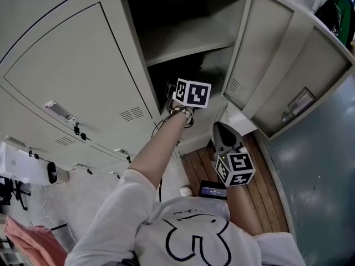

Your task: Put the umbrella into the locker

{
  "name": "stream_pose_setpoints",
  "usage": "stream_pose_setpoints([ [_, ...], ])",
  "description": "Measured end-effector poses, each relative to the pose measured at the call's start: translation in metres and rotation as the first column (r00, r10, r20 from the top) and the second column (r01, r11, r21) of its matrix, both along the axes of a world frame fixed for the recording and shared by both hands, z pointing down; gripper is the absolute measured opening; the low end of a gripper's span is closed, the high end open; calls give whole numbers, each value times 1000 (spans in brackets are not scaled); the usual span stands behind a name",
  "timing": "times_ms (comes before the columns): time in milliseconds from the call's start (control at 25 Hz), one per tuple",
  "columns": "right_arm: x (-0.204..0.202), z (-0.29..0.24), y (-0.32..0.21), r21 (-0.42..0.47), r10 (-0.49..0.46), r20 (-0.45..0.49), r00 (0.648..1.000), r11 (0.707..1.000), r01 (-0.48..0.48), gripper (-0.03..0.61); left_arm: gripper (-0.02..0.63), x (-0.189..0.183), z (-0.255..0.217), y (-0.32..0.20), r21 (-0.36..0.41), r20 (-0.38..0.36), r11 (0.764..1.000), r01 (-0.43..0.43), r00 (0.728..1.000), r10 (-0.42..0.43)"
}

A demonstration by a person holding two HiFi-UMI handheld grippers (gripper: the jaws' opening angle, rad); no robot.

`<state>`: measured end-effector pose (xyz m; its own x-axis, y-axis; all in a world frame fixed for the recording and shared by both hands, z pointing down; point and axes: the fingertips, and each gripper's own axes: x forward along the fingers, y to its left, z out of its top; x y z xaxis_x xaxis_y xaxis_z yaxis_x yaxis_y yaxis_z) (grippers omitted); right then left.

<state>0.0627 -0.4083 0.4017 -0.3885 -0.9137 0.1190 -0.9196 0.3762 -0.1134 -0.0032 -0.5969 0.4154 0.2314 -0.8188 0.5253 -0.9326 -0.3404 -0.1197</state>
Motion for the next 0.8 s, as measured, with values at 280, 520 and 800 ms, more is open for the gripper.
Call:
stream_pose_setpoints([
  [280,-6,-11,19,33,1,-23,1000,999,0,11,456,3,-15,45,51,-40,996,-66,997,69],
  [520,-16,-28,36,93,-15,-13,1000,996,16,11,426,-3,-30,87,119,-88,986,-114,988,125],
  [800,-35,-35,57,106,-38,-32,999,993,41,11,328,-11,-51,132,217,-182,964,-157,963,198],
])
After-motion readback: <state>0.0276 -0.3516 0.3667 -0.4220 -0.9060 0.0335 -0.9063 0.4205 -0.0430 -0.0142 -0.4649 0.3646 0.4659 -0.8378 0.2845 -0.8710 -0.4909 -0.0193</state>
